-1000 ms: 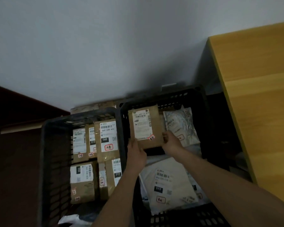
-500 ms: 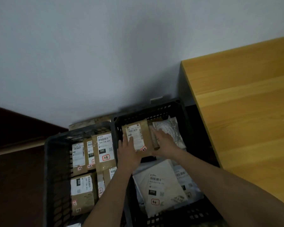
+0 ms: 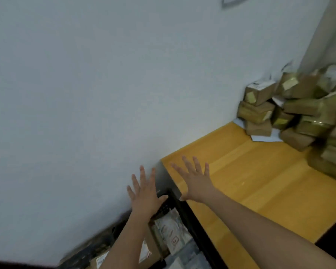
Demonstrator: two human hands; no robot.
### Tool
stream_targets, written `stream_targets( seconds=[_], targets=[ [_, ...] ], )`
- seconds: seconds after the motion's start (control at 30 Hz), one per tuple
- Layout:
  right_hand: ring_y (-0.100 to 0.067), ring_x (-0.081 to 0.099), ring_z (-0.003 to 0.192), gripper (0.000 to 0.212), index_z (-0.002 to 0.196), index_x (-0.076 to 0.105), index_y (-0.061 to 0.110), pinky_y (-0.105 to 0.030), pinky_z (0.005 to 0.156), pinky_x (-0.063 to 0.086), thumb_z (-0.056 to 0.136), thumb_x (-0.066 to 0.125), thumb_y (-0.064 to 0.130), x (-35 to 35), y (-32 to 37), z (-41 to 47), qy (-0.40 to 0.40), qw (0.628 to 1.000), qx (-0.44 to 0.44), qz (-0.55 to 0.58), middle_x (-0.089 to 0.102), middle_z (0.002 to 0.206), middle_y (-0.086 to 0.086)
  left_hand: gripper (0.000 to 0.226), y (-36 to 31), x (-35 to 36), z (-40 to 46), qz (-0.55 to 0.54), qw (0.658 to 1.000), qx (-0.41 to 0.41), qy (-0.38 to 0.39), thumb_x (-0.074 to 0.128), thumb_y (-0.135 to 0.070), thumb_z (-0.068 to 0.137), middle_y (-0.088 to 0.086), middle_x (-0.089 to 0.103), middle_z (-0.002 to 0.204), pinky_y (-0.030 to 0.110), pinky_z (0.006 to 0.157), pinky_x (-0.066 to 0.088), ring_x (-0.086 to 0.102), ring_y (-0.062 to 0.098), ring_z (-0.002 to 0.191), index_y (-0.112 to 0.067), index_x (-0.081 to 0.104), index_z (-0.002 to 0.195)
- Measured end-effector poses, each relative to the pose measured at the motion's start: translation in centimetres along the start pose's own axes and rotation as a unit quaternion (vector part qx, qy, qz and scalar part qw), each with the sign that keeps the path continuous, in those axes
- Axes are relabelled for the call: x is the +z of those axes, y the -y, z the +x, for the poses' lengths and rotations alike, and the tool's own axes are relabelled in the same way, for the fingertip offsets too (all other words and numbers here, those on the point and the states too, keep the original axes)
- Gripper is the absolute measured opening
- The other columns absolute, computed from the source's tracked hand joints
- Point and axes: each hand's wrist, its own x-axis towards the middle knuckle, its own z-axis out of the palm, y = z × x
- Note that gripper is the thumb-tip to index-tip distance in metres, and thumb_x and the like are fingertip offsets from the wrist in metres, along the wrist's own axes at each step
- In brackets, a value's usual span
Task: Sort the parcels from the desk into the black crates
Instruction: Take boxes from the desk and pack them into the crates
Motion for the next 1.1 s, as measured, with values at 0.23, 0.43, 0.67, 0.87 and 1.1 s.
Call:
stream_targets(
  seconds=[0.23,0.43,0.67,0.87,1.1],
  targets=[
    [-0.036,-0.025,0.147,0.119,0.151,-0.016,0.048,-0.068,0.114,-0.008,0.078,0.078,0.048,-10.0,-11.7,-6.9,-0.105,0.989,0.100,0.000,-0.028,0.161,0.002,0.104,-16.5,-4.9,1.1,0.022,0.992,0.113,-0.051,0.056,-0.059,0.090,0.002,-0.039,0.155,0.059,0.118,0.000,-0.021,0.037,0.148,-0.038,-0.026,0.149],
    [-0.035,-0.023,0.148,0.118,0.152,-0.013,0.047,-0.068,0.114,-0.009,0.078,0.079,0.044,-14.3,-24.4,-14.9,-0.141,0.975,0.171,0.007,-0.027,0.161,0.002,0.103,-32.4,-5.0,-0.4,0.030,0.981,0.182,-0.063,0.061,-0.057,0.088,0.003,-0.031,0.159,0.060,0.117,0.005,-0.015,0.038,0.148,-0.037,-0.017,0.153],
    [-0.037,-0.021,0.148,0.115,0.150,-0.015,0.050,-0.068,0.113,-0.009,0.081,0.077,0.042,-17.4,-40.8,-25.4,-0.133,0.950,0.283,0.014,-0.027,0.161,0.002,0.097,-50.4,-3.3,-3.5,0.016,0.960,0.274,-0.055,0.057,-0.056,0.091,0.003,-0.029,0.160,0.060,0.118,0.005,-0.016,0.039,0.148,-0.037,-0.015,0.154],
    [-0.037,-0.019,0.149,0.118,0.150,-0.015,0.050,-0.069,0.113,-0.004,0.078,0.079,0.045,-18.6,-49.0,-28.6,-0.125,0.933,0.334,0.052,-0.027,0.161,0.001,0.092,-58.6,-2.0,-3.6,0.033,0.953,0.299,-0.037,0.056,-0.054,0.093,0.004,-0.029,0.160,0.060,0.118,0.002,-0.017,0.039,0.148,-0.036,-0.009,0.155],
    [-0.038,-0.017,0.149,0.112,0.150,-0.013,0.052,-0.068,0.114,0.000,0.081,0.075,0.046,-17.0,-54.2,-26.6,-0.074,0.913,0.366,0.161,-0.025,0.162,0.000,0.094,-62.3,-0.1,1.5,0.060,0.955,0.292,0.006,0.055,-0.057,0.092,0.005,-0.027,0.160,0.062,0.118,0.007,-0.013,0.041,0.148,-0.035,-0.010,0.155]
  ],
)
